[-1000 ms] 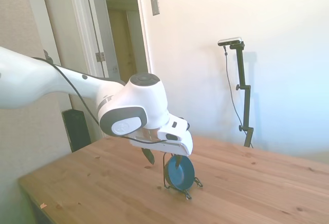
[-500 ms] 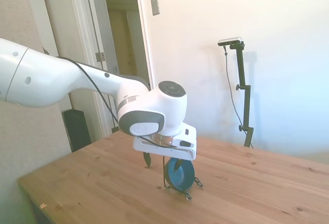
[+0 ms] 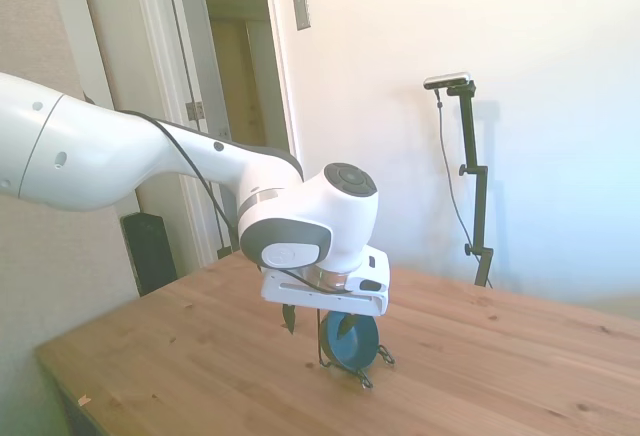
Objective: Unload the bowl
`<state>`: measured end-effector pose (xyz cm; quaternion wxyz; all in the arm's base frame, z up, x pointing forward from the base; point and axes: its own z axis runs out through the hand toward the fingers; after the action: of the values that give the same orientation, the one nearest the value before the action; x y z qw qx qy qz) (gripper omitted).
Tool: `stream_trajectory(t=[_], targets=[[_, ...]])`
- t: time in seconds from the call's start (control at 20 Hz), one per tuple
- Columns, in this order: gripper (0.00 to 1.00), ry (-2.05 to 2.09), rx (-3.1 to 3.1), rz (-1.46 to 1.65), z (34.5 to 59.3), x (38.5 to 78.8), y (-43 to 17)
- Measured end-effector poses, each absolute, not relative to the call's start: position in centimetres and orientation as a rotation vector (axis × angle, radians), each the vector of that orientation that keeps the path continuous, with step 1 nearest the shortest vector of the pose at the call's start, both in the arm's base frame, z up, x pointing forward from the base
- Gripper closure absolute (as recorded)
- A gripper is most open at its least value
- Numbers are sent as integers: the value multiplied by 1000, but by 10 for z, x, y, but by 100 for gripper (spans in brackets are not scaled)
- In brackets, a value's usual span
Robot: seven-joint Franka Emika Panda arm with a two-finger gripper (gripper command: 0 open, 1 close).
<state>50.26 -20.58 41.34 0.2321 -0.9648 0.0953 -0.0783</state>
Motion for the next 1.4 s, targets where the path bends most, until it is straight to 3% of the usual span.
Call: stream_trajectory(t=[0.6, 1.4], targets=[[100, 176, -2588, -158, 396, 520, -223], [100, 137, -2530, -136, 400, 531, -227]])
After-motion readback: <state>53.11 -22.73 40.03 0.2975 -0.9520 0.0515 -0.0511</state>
